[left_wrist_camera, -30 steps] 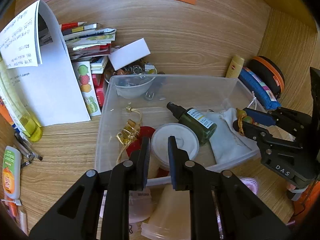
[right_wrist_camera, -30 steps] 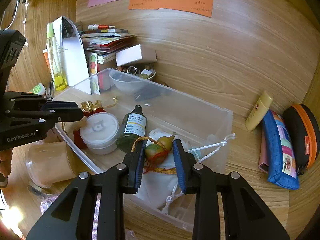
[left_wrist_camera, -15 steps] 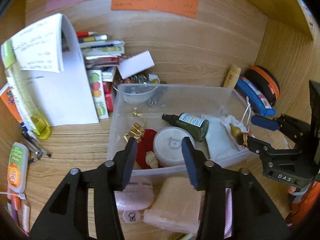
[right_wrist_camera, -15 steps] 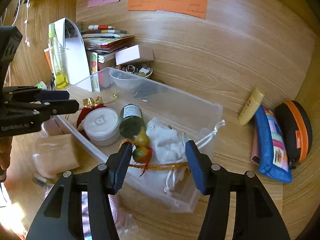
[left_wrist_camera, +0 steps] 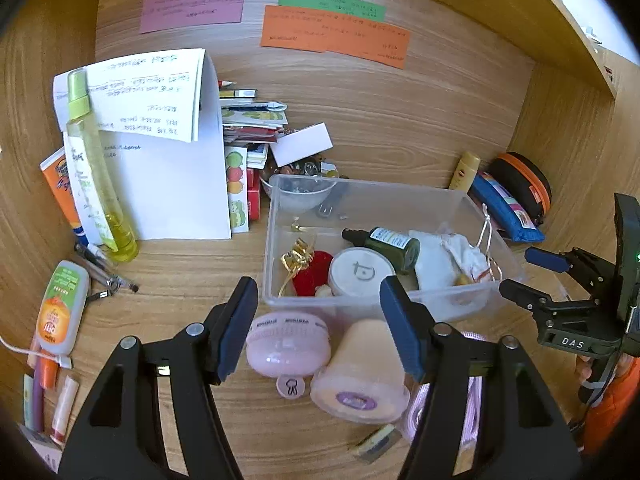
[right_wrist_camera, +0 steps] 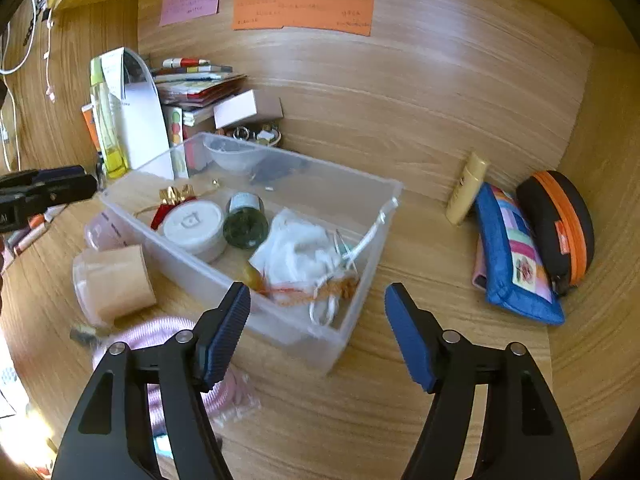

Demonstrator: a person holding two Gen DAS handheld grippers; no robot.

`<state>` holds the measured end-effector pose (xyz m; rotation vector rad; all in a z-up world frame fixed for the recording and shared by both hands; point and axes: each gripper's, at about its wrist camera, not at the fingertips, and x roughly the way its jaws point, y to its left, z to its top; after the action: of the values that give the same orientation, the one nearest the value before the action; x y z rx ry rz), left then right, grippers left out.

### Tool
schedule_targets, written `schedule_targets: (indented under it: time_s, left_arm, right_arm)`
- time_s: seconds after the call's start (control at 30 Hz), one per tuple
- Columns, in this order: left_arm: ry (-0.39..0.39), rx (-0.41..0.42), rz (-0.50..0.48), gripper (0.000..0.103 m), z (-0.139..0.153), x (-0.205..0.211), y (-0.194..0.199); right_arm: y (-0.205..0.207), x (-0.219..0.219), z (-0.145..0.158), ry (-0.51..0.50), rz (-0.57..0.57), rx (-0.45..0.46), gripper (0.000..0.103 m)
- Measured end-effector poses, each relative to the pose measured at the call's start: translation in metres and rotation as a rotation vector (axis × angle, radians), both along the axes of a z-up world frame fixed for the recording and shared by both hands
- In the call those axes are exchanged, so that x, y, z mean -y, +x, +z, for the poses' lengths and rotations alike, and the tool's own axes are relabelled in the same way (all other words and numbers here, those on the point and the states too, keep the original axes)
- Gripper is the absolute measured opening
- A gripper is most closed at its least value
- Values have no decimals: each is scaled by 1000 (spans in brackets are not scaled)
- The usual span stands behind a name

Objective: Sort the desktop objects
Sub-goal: 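Withdraw both tools toward the green block and blue Max blade pack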

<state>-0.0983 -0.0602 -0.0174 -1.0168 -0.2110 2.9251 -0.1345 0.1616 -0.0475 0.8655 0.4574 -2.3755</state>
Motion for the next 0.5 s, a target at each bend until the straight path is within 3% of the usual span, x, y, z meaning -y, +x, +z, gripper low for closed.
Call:
schedule_targets:
  time_s: [0.13,0.3,0.43,0.5]
  left_arm:
    - [0,-1,1,64,-1,0,9]
    - [-3,-21,21,74,2,2,23]
    - [-5,-22,30,80,0,4,34]
    - [-8,-15,29,80,-5,4,40]
  right_arm:
    - [4,-8,-3,6,-14,10,67]
    - [14,-19,2,-32,-26,21,68]
    - [27,-27,7,-77,-20,21,81]
    - [36,-29,7,-91,-3,25,81]
